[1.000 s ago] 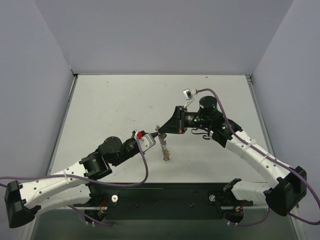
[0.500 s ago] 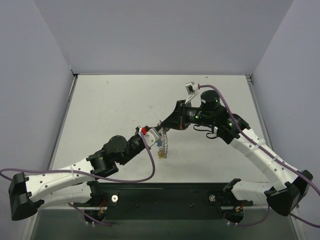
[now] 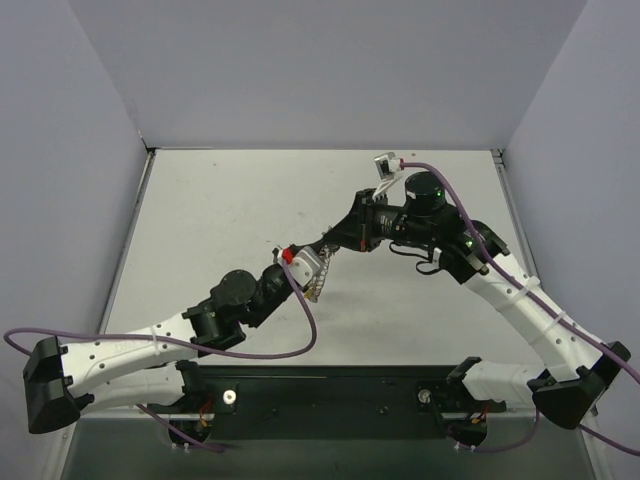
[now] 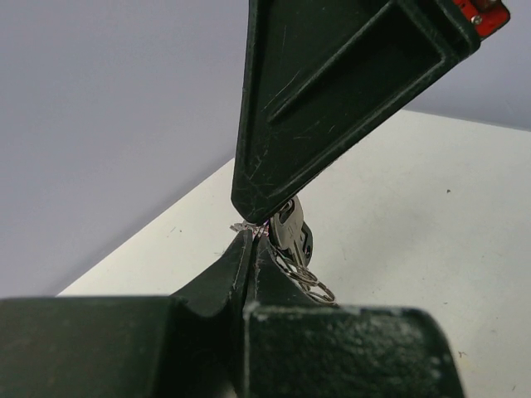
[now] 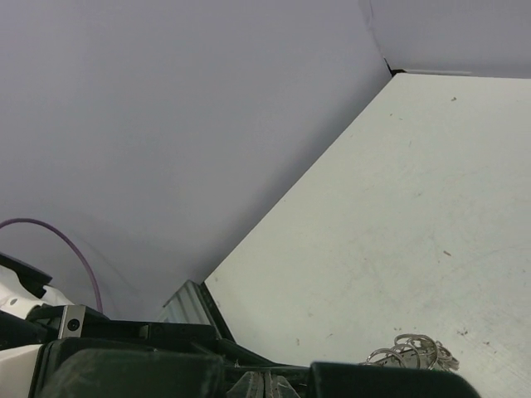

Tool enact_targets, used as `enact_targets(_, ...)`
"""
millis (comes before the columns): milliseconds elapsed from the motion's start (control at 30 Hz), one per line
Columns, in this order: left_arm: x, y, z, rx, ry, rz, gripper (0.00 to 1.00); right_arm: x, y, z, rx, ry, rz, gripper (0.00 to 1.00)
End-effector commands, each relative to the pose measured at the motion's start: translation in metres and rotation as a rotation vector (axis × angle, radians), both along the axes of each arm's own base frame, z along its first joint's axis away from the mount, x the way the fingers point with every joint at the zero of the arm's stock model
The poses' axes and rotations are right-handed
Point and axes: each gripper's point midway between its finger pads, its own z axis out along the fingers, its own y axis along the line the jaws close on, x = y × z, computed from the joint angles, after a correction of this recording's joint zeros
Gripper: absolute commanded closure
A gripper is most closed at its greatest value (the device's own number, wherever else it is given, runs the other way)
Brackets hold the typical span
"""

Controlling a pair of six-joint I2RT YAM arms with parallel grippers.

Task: Put the keys on the keyring

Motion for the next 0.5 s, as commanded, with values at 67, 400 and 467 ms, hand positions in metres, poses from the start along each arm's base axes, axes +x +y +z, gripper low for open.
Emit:
enact_targets(67, -0.002, 0.014, 0.077, -0.289, -0.094, 0.010, 1.00, -0.026, -0.001, -0.016, -0.103, 0.039, 0.050, 0.99)
enact_targets(400, -0.018, 0.015, 0.072, -0.362, -0.090, -0.080, 1.00, -0.030, -0.009, -0.050, -0.215, 0.032, 0.044, 0.98)
enact_targets(467, -0.020, 0.016, 0.064, -0.365, -0.082, -0.091, 1.00, -0.036, -0.008, -0.060, -0.235, 0.033, 0.059, 0.97)
